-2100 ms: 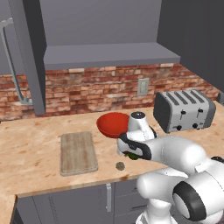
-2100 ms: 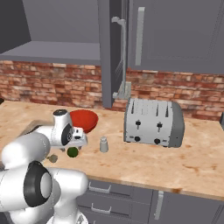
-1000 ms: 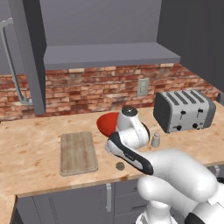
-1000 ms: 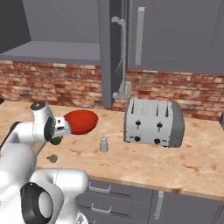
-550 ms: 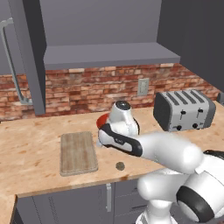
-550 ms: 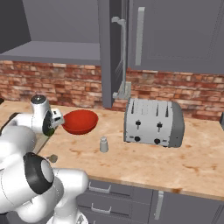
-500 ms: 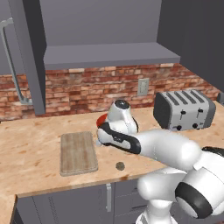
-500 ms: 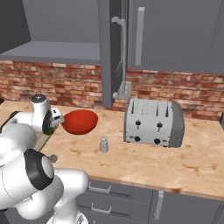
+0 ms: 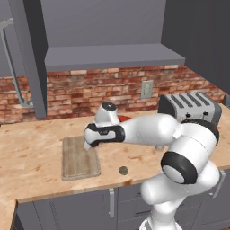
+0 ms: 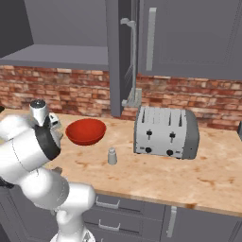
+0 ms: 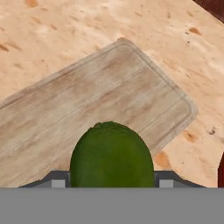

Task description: Open the cabinet. Place the bowl and condiment on the counter. Then place the lime and garlic on the cutting board.

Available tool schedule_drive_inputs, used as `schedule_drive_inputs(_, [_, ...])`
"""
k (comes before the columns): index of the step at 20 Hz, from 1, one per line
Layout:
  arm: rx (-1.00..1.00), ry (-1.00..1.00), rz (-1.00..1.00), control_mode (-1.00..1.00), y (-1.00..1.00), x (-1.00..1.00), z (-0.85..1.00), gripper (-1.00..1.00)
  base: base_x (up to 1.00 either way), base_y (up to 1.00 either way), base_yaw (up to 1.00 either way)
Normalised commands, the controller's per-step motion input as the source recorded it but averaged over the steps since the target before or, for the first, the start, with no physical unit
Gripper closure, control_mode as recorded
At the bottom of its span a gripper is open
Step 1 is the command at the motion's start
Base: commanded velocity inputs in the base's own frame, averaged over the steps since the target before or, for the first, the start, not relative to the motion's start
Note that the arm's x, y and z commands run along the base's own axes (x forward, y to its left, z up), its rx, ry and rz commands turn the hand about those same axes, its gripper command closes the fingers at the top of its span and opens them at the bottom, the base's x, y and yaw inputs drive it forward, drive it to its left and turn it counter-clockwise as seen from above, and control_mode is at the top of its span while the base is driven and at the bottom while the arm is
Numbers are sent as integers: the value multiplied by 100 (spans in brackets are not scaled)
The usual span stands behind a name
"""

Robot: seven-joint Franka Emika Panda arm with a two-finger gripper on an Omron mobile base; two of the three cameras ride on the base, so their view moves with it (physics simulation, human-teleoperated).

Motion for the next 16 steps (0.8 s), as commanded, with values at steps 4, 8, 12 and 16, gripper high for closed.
schedule_drive_inputs(4, [0, 0, 6, -100, 38, 35, -48, 100, 0, 0, 0])
schedule_drive_inputs(8, [0, 0, 5, -100, 36, 21, -31, 100, 0, 0, 0])
schedule_drive_inputs(12, [0, 0, 1, -100, 27, 13, -2, 100, 0, 0, 0])
schedule_drive_inputs(16, [0, 0, 0, -100, 3, 0, 0, -100, 0, 0, 0])
